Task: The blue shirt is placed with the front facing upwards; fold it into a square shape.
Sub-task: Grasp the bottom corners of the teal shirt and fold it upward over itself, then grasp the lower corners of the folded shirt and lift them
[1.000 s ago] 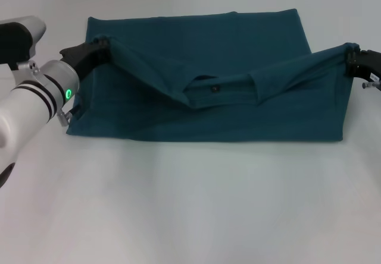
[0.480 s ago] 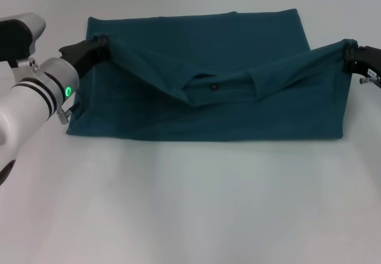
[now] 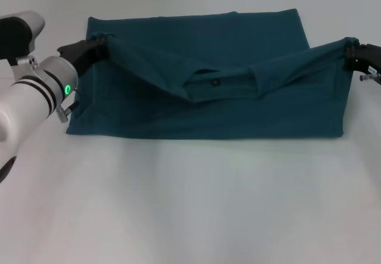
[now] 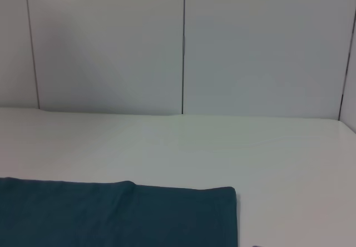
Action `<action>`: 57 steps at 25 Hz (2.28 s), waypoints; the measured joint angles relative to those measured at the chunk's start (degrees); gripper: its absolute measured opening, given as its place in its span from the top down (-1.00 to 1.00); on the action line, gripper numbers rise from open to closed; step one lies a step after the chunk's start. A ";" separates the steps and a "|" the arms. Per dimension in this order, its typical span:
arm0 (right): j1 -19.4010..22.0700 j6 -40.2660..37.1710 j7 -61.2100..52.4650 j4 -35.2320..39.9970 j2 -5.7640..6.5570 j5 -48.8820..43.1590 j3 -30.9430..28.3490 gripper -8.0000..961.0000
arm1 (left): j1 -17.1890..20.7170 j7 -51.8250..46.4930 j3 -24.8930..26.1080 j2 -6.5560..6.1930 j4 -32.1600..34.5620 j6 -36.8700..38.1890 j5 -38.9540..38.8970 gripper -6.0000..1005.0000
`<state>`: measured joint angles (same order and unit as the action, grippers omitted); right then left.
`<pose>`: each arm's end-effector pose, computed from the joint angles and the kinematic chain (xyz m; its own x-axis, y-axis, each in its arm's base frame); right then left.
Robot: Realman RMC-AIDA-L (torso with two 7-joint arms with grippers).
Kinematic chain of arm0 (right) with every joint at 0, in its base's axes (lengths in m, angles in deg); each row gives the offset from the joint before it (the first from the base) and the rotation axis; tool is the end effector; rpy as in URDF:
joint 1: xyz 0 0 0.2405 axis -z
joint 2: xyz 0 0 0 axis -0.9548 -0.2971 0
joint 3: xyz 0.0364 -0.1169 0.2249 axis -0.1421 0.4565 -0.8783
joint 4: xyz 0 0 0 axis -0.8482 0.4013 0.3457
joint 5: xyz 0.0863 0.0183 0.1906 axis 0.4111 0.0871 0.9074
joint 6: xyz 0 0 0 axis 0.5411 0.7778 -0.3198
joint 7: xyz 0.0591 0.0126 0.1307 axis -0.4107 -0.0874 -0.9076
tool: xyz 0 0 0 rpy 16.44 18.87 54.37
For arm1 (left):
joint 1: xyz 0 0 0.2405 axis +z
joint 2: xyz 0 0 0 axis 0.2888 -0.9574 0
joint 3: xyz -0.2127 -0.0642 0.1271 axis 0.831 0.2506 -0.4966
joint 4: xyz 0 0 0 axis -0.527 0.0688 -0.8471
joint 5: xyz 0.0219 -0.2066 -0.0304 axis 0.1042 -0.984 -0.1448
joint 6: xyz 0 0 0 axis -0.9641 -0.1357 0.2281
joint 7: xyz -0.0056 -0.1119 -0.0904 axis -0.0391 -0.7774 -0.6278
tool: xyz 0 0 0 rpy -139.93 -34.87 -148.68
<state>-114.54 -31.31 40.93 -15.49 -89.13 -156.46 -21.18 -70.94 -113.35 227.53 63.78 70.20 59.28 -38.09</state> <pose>0.3212 0.4479 0.0490 0.7174 -0.2790 -0.6383 -0.6829 -0.1008 -0.7235 -0.2125 0.4792 -0.0298 0.5307 0.2932 0.7952 0.8471 -0.2137 -0.4866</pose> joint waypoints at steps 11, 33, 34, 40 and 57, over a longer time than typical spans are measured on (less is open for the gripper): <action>-0.29 0.58 0.12 0.49 -0.17 -0.21 0.07 0.35 | 0.57 -0.20 0.08 0.05 0.07 0.00 -3.70 0.67; 4.13 7.88 -24.19 9.78 -0.28 -1.09 20.81 -0.94 | 9.21 -21.42 -21.19 -1.14 -8.87 -0.31 -3.06 -0.60; 5.73 7.80 -27.07 12.01 -0.70 -1.92 23.09 -0.94 | 10.92 -24.96 -25.18 -1.54 -11.07 -0.10 -3.04 -0.63; 13.24 2.33 -44.84 23.25 -1.60 -14.00 30.00 -0.94 | 16.59 -34.92 -36.57 -5.32 -15.92 6.42 -2.50 -0.71; 22.03 -21.64 -60.56 35.94 -1.72 -26.43 27.47 -0.94 | 18.13 -51.08 -34.65 -11.22 -18.18 15.69 23.92 -0.69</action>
<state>-92.51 -52.95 -19.63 20.46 -90.85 -182.89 6.28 -52.81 -164.42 192.88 52.56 52.02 74.97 -14.17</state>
